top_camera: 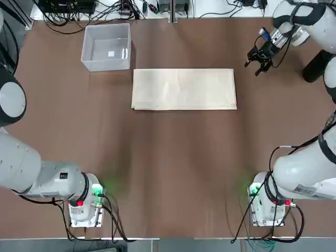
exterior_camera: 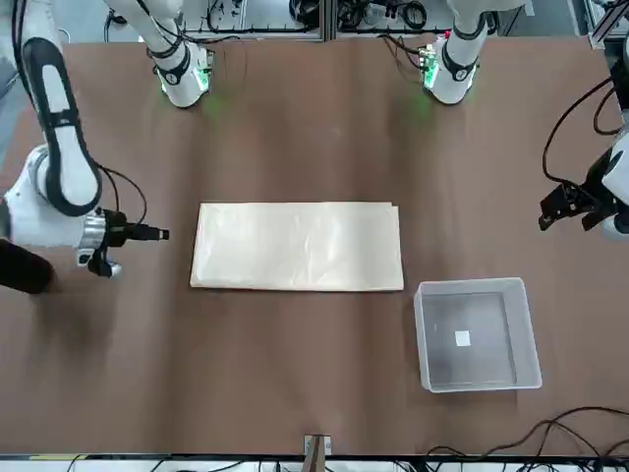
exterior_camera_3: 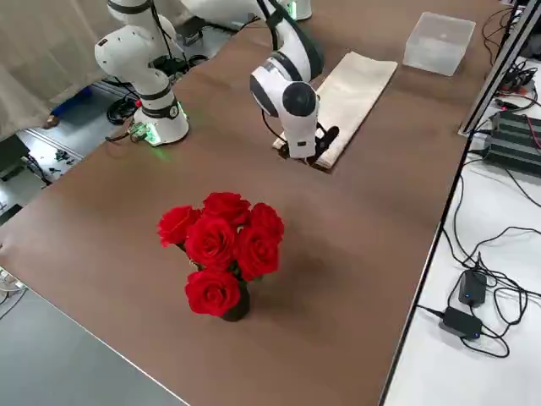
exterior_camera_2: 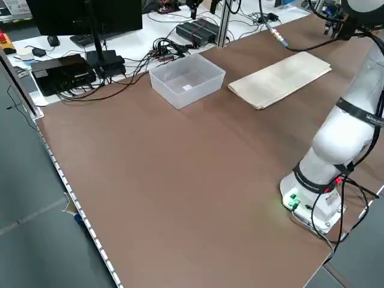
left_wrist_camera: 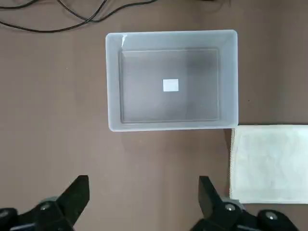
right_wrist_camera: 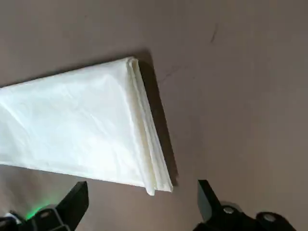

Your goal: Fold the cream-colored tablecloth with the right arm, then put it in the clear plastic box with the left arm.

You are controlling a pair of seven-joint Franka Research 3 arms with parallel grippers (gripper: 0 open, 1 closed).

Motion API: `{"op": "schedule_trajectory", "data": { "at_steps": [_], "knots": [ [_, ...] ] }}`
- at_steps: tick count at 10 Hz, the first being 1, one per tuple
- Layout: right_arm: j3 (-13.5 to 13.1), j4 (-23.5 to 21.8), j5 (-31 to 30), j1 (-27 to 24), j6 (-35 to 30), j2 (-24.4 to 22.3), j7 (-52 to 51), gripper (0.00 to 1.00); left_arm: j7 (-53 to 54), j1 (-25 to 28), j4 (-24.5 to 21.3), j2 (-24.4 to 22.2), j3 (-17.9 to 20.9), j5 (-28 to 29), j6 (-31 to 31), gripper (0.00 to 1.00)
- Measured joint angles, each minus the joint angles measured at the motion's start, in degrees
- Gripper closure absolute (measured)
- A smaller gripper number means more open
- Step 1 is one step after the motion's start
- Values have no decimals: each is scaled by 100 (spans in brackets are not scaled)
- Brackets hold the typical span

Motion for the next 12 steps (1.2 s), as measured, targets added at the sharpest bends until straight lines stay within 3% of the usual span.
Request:
{"op": "schedule_trajectory", "data": {
  "at_steps": [6,12],
  "knots": [
    [121,-237,1,229,513,-16,3,2,4,0,0,2,0,0,0,0],
    [132,-356,2,418,1394,567,-1,2,4,0,2,3,0,0,0,0]
  ]
}}
